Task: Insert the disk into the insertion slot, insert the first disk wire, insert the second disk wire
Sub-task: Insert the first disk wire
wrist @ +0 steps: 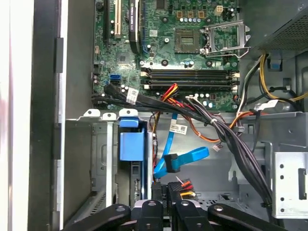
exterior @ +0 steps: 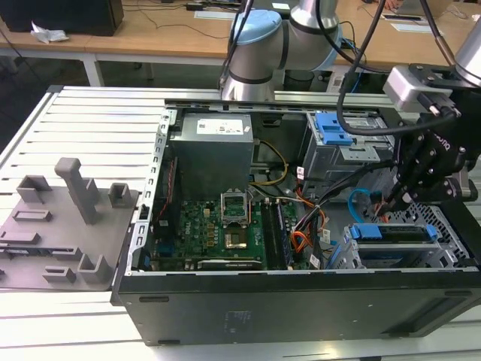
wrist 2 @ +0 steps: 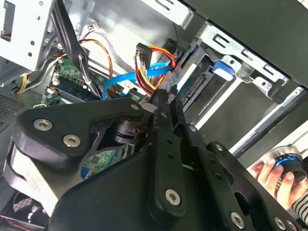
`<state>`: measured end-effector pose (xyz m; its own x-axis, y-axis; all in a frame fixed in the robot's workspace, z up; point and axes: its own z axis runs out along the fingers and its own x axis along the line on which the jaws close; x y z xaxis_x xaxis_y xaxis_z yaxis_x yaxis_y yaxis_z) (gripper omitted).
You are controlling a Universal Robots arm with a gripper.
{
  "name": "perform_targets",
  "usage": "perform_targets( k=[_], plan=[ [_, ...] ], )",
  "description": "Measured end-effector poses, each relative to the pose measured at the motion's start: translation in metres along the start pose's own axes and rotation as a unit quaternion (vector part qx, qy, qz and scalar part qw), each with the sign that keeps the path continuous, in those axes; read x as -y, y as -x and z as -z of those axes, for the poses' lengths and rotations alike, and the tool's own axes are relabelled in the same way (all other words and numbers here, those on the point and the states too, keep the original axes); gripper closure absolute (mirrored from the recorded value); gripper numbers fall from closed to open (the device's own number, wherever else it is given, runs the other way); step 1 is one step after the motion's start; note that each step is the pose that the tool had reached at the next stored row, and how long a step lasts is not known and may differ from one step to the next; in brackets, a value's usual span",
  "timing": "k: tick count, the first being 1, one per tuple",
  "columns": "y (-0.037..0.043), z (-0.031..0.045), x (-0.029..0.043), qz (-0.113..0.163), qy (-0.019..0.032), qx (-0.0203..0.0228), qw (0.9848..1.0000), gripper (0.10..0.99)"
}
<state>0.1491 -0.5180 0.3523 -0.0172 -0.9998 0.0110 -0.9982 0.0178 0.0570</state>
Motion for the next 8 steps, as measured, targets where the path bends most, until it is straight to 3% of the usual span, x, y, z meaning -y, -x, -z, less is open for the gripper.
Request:
perform_targets(
  k=[8],
  plan=[
    [-0.0143, -0.0002, 0.0003, 0.0, 0.0, 0.0, 1.0, 0.918]
  ],
)
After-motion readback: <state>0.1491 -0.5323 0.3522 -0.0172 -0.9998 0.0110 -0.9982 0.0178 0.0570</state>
